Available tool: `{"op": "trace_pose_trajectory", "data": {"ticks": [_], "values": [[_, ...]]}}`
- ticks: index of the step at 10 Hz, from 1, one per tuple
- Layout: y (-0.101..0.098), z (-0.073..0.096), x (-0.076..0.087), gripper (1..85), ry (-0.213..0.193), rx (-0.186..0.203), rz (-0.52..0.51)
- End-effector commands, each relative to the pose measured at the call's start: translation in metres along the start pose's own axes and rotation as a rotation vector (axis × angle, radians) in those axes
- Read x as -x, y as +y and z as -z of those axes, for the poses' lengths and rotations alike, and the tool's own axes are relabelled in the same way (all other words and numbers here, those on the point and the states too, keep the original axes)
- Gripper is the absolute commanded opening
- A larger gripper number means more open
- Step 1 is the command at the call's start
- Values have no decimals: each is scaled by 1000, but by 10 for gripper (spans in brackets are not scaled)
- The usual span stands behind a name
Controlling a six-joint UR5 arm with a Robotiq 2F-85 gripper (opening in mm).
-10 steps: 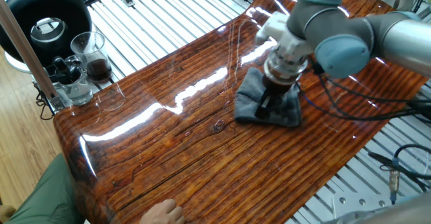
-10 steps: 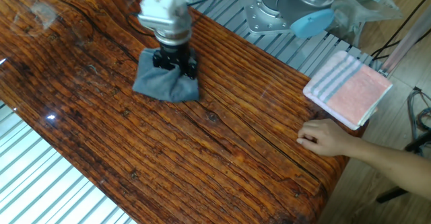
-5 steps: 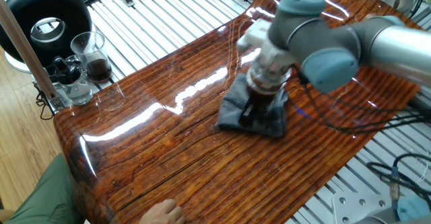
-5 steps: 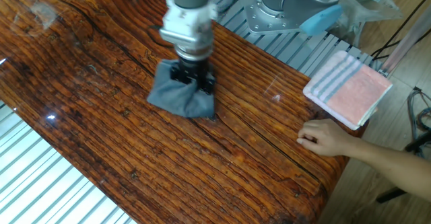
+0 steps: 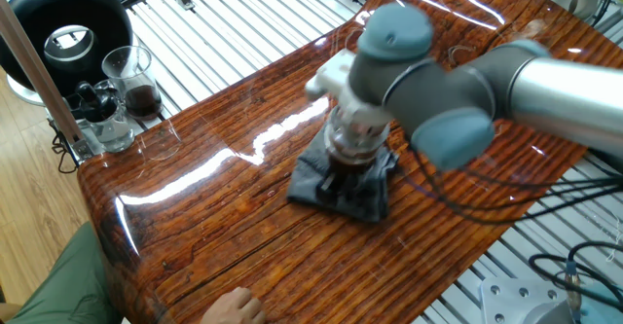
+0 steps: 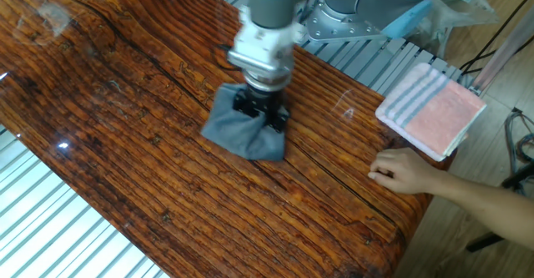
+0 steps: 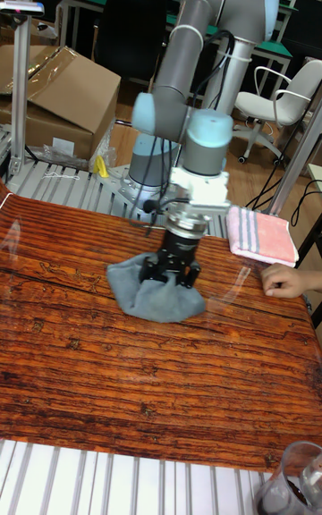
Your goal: Clean the table with a cloth
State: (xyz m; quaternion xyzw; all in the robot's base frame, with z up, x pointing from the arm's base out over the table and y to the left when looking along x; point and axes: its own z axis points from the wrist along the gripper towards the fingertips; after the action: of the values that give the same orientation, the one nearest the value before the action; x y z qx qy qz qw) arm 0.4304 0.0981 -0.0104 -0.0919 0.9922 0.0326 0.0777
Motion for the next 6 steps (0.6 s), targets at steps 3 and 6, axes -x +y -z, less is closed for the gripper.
{"op": "trace_pose_trajectory", "data": {"ticks": [3, 6], "values": [[-1, -6, 1, 10, -26, -15, 23], [28, -5, -14, 10, 19, 98, 271]]}}
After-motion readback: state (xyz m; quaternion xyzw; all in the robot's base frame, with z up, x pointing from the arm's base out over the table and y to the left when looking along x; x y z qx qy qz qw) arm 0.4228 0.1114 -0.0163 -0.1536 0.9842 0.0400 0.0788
